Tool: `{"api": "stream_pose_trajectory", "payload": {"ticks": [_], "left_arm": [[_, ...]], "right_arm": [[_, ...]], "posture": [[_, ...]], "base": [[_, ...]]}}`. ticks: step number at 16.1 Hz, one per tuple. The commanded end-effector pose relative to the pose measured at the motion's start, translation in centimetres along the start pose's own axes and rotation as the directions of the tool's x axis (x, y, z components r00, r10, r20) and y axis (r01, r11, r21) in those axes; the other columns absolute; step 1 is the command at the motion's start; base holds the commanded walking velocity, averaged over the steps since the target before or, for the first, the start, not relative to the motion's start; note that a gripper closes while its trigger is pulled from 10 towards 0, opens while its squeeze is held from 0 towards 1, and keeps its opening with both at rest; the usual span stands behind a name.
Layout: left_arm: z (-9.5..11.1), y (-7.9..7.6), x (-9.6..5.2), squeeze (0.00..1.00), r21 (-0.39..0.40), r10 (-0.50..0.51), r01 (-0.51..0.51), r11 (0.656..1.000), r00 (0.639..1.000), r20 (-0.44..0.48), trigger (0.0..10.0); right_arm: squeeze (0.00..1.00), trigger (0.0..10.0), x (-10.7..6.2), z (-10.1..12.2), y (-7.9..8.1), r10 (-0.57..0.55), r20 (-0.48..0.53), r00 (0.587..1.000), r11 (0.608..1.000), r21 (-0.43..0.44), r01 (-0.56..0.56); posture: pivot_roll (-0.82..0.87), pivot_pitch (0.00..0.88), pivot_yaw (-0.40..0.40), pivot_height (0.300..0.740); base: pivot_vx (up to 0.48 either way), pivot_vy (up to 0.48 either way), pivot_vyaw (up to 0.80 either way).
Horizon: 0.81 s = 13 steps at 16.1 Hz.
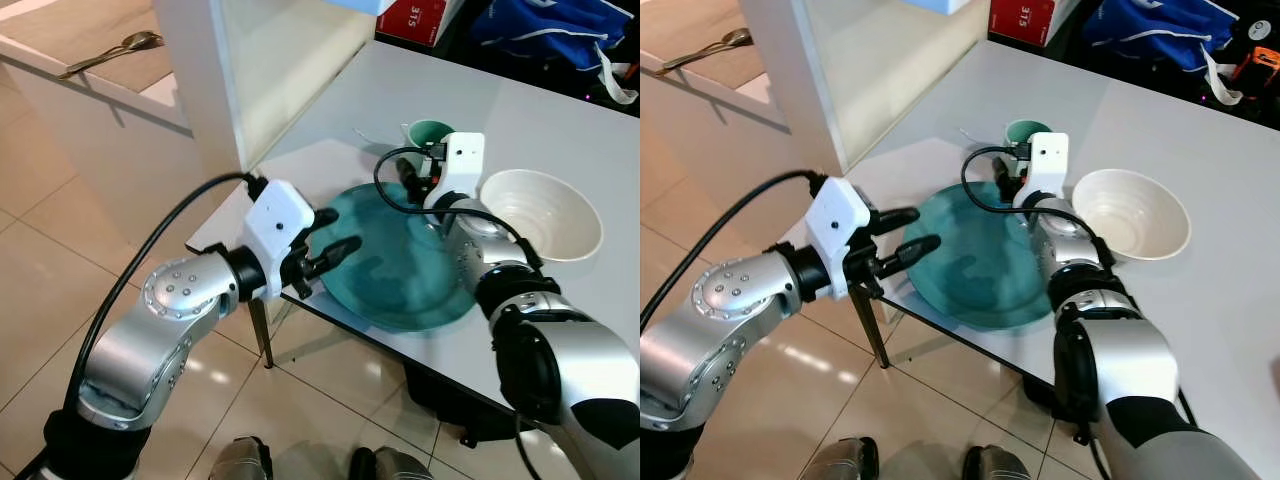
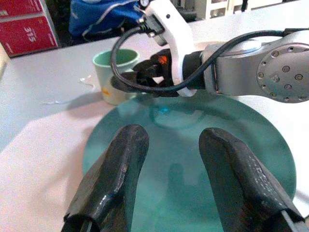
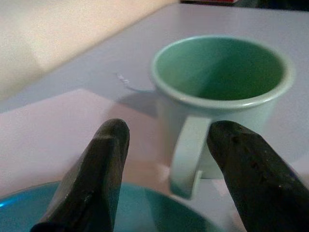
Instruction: Setting the table
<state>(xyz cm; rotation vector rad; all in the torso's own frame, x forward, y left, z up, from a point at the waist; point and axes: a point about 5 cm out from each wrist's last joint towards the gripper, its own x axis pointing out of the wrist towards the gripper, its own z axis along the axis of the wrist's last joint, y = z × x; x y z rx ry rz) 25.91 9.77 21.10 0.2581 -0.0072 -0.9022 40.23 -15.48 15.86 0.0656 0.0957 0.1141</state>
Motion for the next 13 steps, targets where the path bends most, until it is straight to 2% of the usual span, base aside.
{"api": "stream_pose_trajectory", "payload": {"ticks": [1, 2, 5, 6, 7, 8, 9, 10, 11, 12, 13], "left_arm": [[-0.2, -0.1, 0.2, 0.00, 0.002, -0.012, 0.012, 1.000, 1.000, -0.006, 10.0], [-0.2, -0.1, 0.2, 0.00, 0.003, -0.013, 0.013, 1.000, 1.000, -0.005, 10.0], [-0.7, -0.2, 0.3, 0.00, 0.001, 0.000, 0.000, 1.000, 1.000, -0.010, 10.0], [-0.9, -0.2, 0.2, 0.00, 0.004, 0.022, -0.022, 1.000, 1.000, -0.013, 10.0], [-1.4, 0.2, 0.0, 0.00, 0.022, 0.095, -0.095, 0.995, 0.995, -0.021, 10.0], [-2.1, 0.7, -0.3, 0.00, 0.038, 0.226, -0.225, 0.974, 0.974, -0.017, 10.0], [-2.2, 1.0, -0.4, 0.00, 0.046, 0.307, -0.307, 0.951, 0.952, -0.002, 10.0], [-2.3, 1.1, -0.5, 0.00, 0.038, 0.402, -0.403, 0.915, 0.915, 0.026, 10.0], [-2.1, 1.0, -0.5, 0.00, 0.000, 0.447, -0.447, 0.894, 0.893, 0.050, 10.0], [-1.9, 1.0, -0.4, 0.00, -0.014, 0.463, -0.464, 0.886, 0.883, 0.070, 10.0], [-1.5, 1.1, -0.3, 0.00, -0.024, 0.476, -0.476, 0.879, 0.874, 0.097, 10.0]], "right_arm": [[0.00, 10.0, 0.1, 0.5, -0.5, -0.026, 0.003, 1.000, 0.999, -0.021, 0.026], [0.00, 10.0, 0.1, 0.6, -0.6, -0.034, 0.002, 0.999, 0.999, -0.023, 0.034], [0.00, 10.0, -0.1, 1.6, -0.8, -0.002, 0.081, 0.997, 0.999, 0.046, -0.002], [0.00, 10.0, -0.3, 1.7, -0.9, 0.004, 0.111, 0.994, 0.997, 0.073, -0.012], [0.00, 10.0, -1.2, 2.3, -0.8, 0.044, 0.192, 0.980, 0.995, 0.083, -0.061], [0.00, 10.0, -3.7, 3.5, -0.5, 0.126, 0.327, 0.937, 0.987, 0.051, -0.151], [0.00, 10.0, -5.9, 4.2, -0.4, 0.152, 0.392, 0.907, 0.985, 0.020, -0.174], [0.00, 10.0, -9.0, 4.8, -0.4, 0.155, 0.449, 0.880, 0.985, -0.005, -0.171], [0.00, 10.0, -11.2, 4.6, -0.6, 0.113, 0.468, 0.877, 0.992, 0.003, -0.130], [0.00, 10.0, -12.9, 4.2, -0.6, 0.083, 0.478, 0.875, 0.995, 0.004, -0.096], [0.00, 10.0, -15.4, 3.6, -0.5, 0.033, 0.479, 0.877, 0.998, 0.038, -0.058]], "posture": [[0.11, 0.101, -0.045, 0.740], [0.11, 0.101, -0.045, 0.740], [0.09, 0.076, -0.045, 0.740], [0.08, 0.065, -0.046, 0.740], [0.07, 0.050, -0.038, 0.740], [0.05, 0.036, -0.026, 0.740], [0.04, 0.028, -0.017, 0.740], [0.02, 0.017, -0.008, 0.740], [0.00, 0.011, 0.003, 0.740], [-0.01, 0.008, 0.011, 0.740], [-0.02, 0.005, 0.023, 0.740]], "base": [[0.000, 0.000, 0.00], [0.000, 0.000, 0.00], [0.000, 0.000, 0.00], [0.000, 0.000, 0.00], [0.000, 0.000, 0.00], [0.000, 0.000, 0.00], [0.000, 0.000, 0.00], [0.000, 0.000, 0.00], [0.000, 0.000, 0.00], [0.000, 0.000, 0.00], [0.000, 0.000, 0.00]]}}
